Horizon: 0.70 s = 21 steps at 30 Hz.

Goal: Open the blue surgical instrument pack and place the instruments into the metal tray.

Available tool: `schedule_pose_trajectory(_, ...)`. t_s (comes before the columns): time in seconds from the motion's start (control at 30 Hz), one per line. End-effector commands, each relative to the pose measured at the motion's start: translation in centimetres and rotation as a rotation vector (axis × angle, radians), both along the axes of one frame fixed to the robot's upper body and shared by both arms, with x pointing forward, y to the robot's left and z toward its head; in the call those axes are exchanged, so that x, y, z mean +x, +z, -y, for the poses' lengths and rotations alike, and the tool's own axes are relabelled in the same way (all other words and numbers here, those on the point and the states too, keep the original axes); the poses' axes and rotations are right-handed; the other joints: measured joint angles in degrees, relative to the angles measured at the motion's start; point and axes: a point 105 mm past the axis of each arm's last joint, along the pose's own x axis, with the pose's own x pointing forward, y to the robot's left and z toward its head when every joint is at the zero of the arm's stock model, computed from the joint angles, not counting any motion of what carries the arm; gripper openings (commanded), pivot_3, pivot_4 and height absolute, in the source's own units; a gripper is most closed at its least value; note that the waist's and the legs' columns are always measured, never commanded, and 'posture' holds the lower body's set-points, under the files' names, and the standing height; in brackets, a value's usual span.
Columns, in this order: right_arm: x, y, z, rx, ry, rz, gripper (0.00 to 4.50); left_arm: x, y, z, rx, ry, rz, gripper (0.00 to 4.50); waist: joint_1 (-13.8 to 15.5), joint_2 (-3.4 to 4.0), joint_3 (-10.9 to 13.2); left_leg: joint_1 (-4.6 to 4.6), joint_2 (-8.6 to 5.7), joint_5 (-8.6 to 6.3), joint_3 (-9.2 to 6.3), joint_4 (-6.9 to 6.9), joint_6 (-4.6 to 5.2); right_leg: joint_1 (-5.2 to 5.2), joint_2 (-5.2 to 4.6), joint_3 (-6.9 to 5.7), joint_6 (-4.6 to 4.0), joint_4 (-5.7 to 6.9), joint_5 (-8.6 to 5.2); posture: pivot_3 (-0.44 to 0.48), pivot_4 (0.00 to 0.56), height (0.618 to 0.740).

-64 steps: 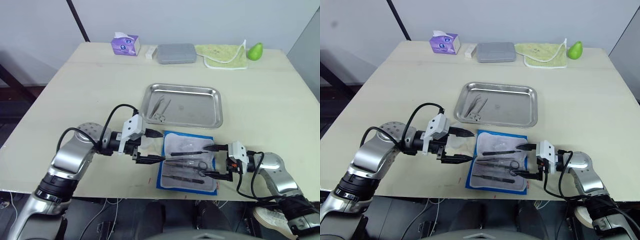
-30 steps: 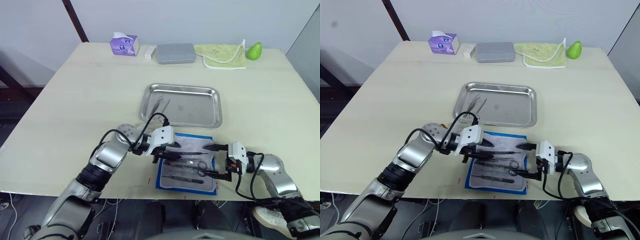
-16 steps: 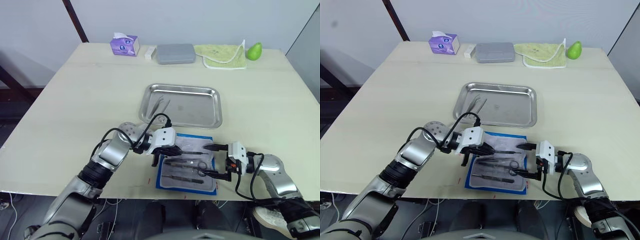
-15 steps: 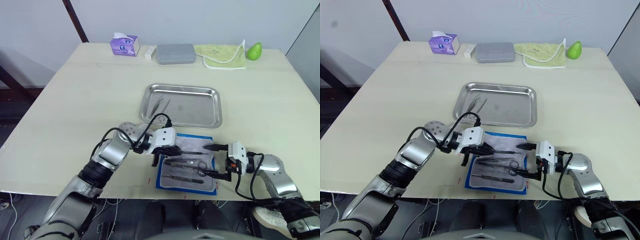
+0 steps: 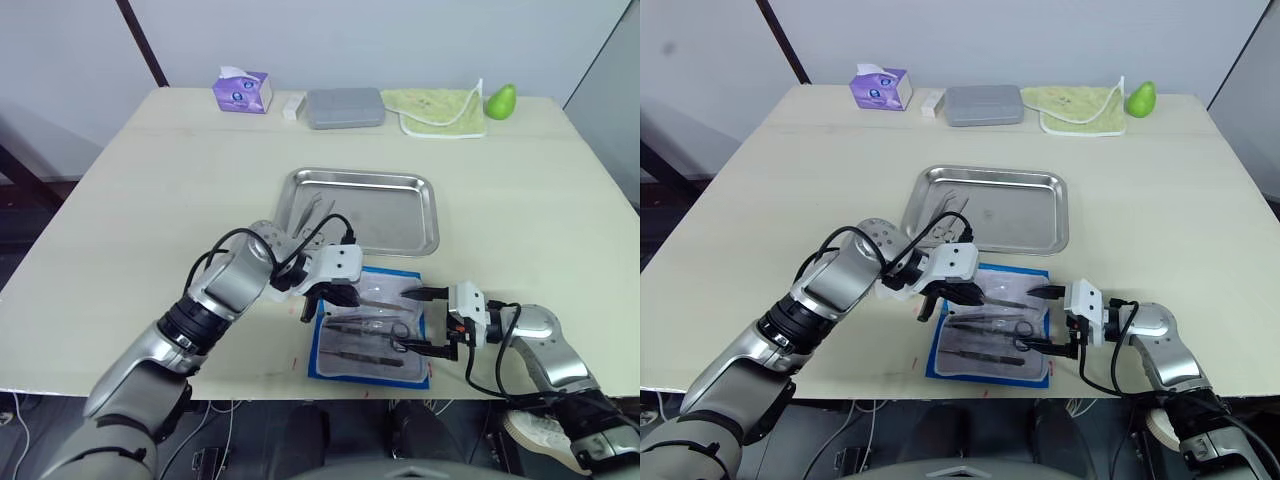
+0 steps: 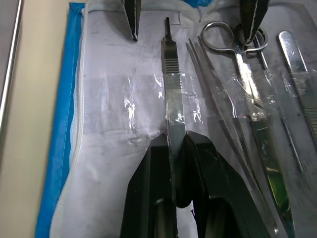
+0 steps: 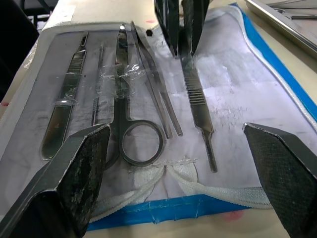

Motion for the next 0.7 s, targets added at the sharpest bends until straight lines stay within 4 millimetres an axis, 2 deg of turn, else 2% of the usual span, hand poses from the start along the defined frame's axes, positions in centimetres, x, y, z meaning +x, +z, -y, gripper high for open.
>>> schedule_pose_trajectory(0.03, -1.6, -4.9, 0.6, -0.154, -0.024, -0.174, 4.5, 0.2, 0.8, -0.1, 0.031, 0.003, 0.029, 0.05, -0.1, -0.01, 0.0, 0.0, 0.01, 0.0, 0.0, 0.0, 0.0, 0.0, 0.01, 0.0, 0.0, 0.0, 0.0, 0.0, 0.15, 0.74)
schedule_pose_trajectory(0.43, -1.6, -5.2, 0.6, -0.162, -0.03, -0.182, 4.5, -0.1, 1.3, -1.4, 0.046, 0.015, 0.027, 0.05, -0.7, -0.01, 0.0, 0.02, 0.04, 0.0, -0.06, -0.02, 0.0, 0.0, 0.02, 0.0, -0.04, 0.01, -0.02, 0.0, 0.15, 0.74)
schedule_pose_trajectory(0.7, -1.4, -5.2, 0.7, -0.167, -0.027, -0.182, 4.5, -0.2, 2.2, -2.9, 0.065, 0.051, 0.031, 0.05, -0.9, -0.01, 0.0, 0.05, 0.05, 0.0, -0.06, -0.05, 0.0, -0.01, 0.03, 0.01, -0.05, 0.02, -0.03, 0.0, 0.15, 0.74)
